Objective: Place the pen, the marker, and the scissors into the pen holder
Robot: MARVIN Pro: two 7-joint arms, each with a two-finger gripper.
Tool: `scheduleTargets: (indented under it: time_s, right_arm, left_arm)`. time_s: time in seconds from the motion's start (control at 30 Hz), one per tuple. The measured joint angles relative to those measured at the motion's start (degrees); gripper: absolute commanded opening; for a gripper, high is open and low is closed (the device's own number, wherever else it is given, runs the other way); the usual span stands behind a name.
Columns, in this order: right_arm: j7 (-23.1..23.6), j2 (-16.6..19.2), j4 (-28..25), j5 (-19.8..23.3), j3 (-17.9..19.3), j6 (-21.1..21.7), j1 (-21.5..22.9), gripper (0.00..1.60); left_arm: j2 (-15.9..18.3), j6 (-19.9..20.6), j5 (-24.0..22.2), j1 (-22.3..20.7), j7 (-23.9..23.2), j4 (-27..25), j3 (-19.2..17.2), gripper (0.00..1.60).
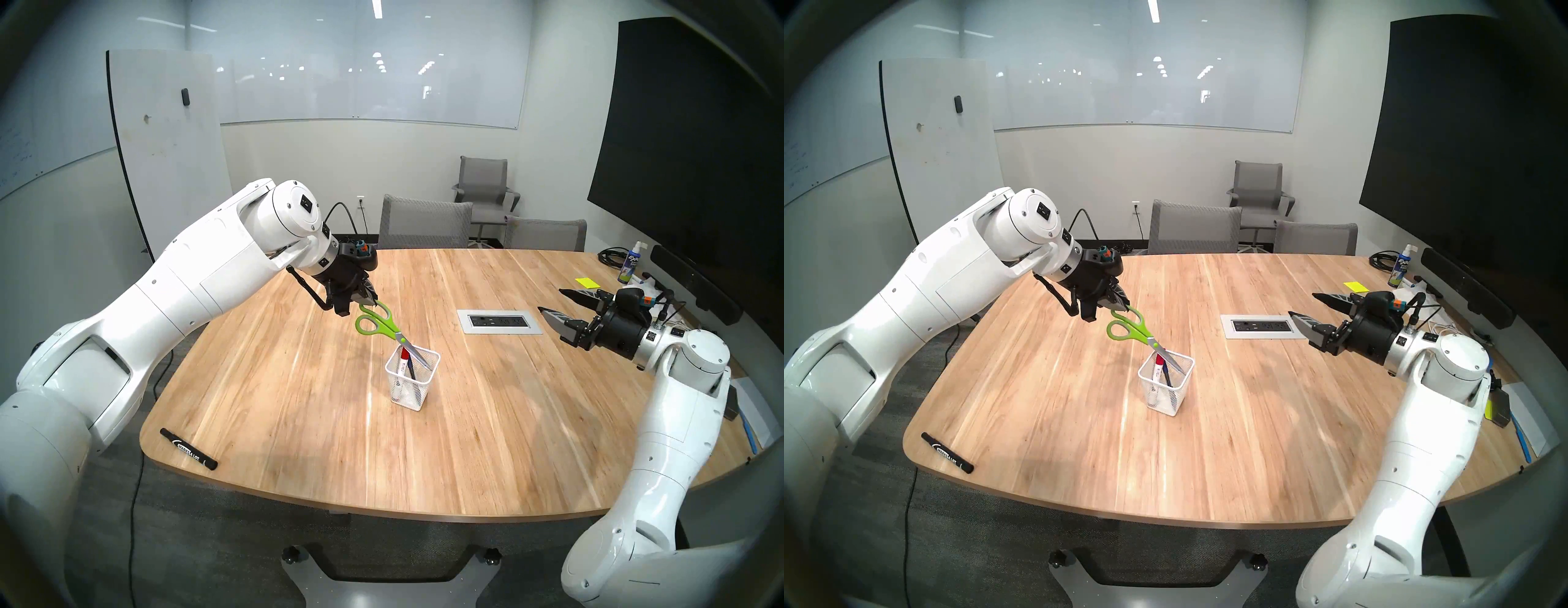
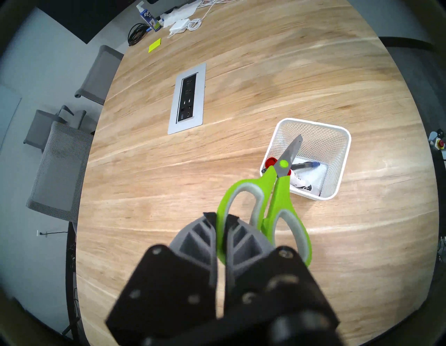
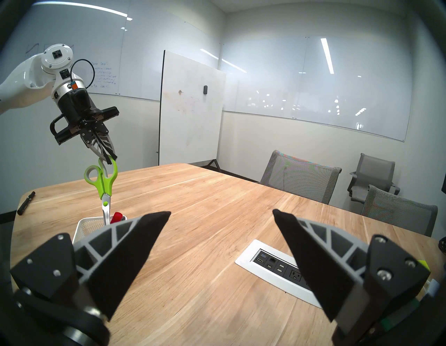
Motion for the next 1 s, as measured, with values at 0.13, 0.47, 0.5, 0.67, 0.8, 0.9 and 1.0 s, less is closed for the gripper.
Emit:
scheduleTargets:
  time_s: [0.13,0.47,0.5,0.67,0.8,0.9,1.0]
  right_arm:
    - [0.0,0.0,0.0,0.0,0.0,0.0,0.0,1.6]
    - [0.0,0.0,0.0,0.0,0.0,0.0,0.0,1.6]
    - [0.0,0.0,0.0,0.0,0.0,0.0,0.0,1.6]
    - [0.0,0.0,0.0,0.0,0.0,0.0,0.0,1.6]
    - [0.0,0.0,0.0,0.0,0.0,0.0,0.0,1.6]
    - [0.0,0.0,0.0,0.0,0.0,0.0,0.0,1.6]
    - [0.0,0.0,0.0,0.0,0.0,0.0,0.0,1.6]
  left_arm:
    - [0.6,0.1,0.5,-0.1,-0.8,-1.5,0.1,0.0]
    - [1.7,0.6,3.3,-1.1,-3.1,-5.3,1.7,0.0]
    - [1.7,0.6,3.5,-1.1,-3.2,-5.4,1.8,0.0]
    - [1.2,0.7,4.3,-1.3,-3.6,-5.7,2.2,0.0]
    - [0.7,0.7,5.0,-1.6,-3.7,-5.6,2.4,0.0]
    - [0.4,0.6,5.5,-1.8,-3.8,-5.5,2.6,0.0]
    - [0.2,0.1,6.1,-2.0,-4.0,-5.5,3.0,0.0]
